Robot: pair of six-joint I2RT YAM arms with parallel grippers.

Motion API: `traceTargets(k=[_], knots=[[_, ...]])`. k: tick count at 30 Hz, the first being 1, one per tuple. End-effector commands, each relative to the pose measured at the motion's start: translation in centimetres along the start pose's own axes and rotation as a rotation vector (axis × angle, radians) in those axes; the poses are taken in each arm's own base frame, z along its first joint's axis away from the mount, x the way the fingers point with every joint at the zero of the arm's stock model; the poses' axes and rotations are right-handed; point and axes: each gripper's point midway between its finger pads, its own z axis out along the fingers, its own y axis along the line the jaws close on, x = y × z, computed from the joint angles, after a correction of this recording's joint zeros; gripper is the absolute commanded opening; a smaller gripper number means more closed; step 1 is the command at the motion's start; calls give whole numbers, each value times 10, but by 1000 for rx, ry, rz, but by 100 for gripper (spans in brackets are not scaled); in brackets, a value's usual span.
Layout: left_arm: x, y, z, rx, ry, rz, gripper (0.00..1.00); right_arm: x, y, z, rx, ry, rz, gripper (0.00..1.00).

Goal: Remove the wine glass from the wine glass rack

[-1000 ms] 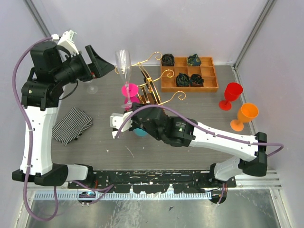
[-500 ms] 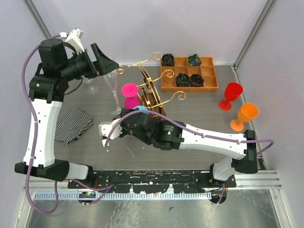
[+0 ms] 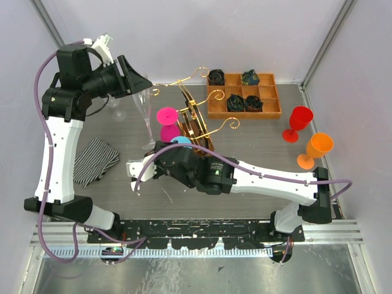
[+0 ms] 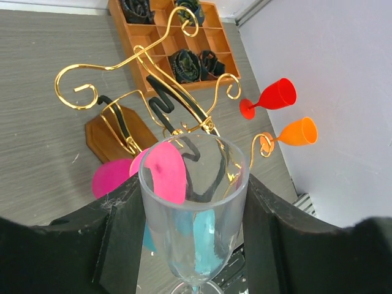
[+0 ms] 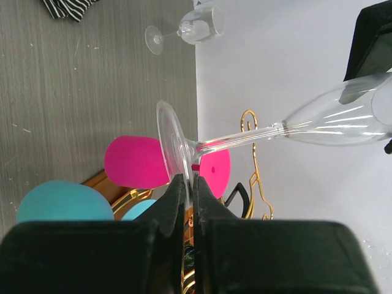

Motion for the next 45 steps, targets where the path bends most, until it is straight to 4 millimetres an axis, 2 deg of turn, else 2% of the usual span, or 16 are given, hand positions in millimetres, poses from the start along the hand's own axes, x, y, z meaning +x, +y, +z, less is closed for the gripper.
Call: traceTargets(k=[1, 2, 3, 4, 7, 10, 15, 16, 17, 20, 25, 31, 37, 42, 45], knots=[[1, 9, -15, -79, -8, 67, 36, -16, -45, -12, 141, -39, 45, 20], [-1, 14, -18, -111, -21, 77, 36, -15, -46, -12, 149, -36, 62, 46], [-2, 20, -20, -146, -31, 88, 36, -15, -49, -14, 161, -35, 80, 62], [-5, 27, -24, -190, -44, 108, 36, -15, -52, -16, 171, -33, 100, 72], [-14, 42, -34, -292, -71, 180, 39, -14, -65, -28, 211, -38, 191, 90], [-15, 63, -34, -381, -80, 222, 39, -10, -80, -45, 263, -47, 315, 98], [-13, 113, -20, -526, -208, 260, 31, 3, -96, -65, 332, -37, 465, 100], [-15, 118, -20, -537, -269, 272, 31, 7, -97, -67, 341, -30, 480, 100], [-2, 134, -15, -561, -292, 281, 34, 10, -98, -68, 350, -25, 495, 100], [-3, 155, -13, -596, -473, 339, 41, 23, -103, -70, 370, -8, 530, 100], [-8, 188, -1, -696, -566, 372, 39, 46, -111, -66, 388, 10, 601, 100], [-20, 214, 2, -776, -772, 405, 37, 66, -111, -58, 383, 39, 631, 100], [-4, 257, 30, -844, -813, 409, 39, 91, -117, -51, 387, 74, 646, 100], [-2, 273, 45, -862, -882, 402, 41, 106, -120, -45, 386, 85, 674, 100], [-4, 282, 42, -901, -939, 404, 43, 113, -119, -43, 381, 93, 684, 100]])
